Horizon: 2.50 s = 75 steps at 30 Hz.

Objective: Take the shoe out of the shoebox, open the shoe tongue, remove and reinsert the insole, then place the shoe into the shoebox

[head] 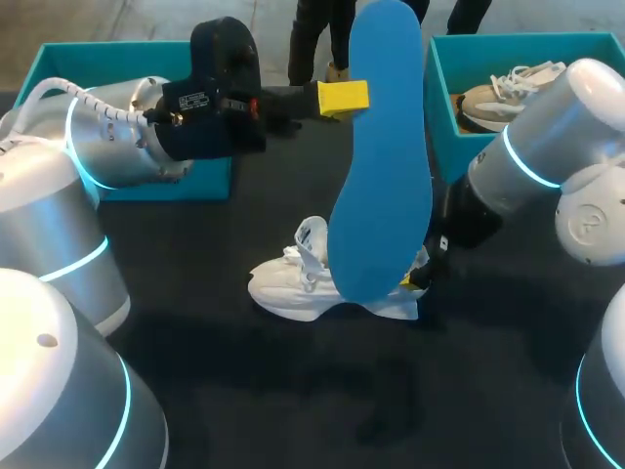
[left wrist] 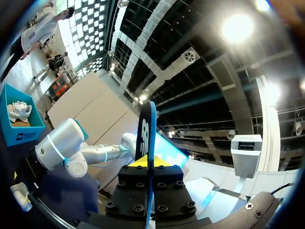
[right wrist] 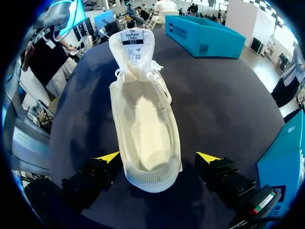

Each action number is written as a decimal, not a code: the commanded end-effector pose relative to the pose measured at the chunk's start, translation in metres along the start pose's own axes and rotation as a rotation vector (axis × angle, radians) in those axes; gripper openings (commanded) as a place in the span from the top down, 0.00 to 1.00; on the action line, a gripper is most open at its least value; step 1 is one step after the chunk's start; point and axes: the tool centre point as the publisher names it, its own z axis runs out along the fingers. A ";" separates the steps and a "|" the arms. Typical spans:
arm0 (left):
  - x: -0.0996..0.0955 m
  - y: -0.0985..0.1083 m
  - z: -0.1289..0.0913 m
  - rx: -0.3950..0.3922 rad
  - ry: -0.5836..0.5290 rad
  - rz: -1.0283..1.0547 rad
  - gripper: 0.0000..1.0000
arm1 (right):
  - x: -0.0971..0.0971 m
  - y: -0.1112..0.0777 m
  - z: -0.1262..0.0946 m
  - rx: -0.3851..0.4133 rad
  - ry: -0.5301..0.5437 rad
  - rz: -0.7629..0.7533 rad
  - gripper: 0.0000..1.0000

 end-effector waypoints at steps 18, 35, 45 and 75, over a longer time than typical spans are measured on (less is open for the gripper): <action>0.001 0.001 0.005 0.008 -0.005 0.001 1.00 | -0.001 0.001 -0.011 0.107 0.006 -0.004 0.00; 0.001 0.001 0.005 0.008 -0.005 0.001 1.00 | 0.007 0.004 -0.035 0.269 -0.009 -0.024 0.00; 0.001 0.001 0.005 0.008 -0.005 0.001 1.00 | 0.016 0.010 -0.045 0.322 -0.043 -0.076 0.00; 0.001 0.001 0.005 0.008 -0.005 0.001 1.00 | 0.023 0.027 -0.048 0.353 -0.057 -0.059 0.00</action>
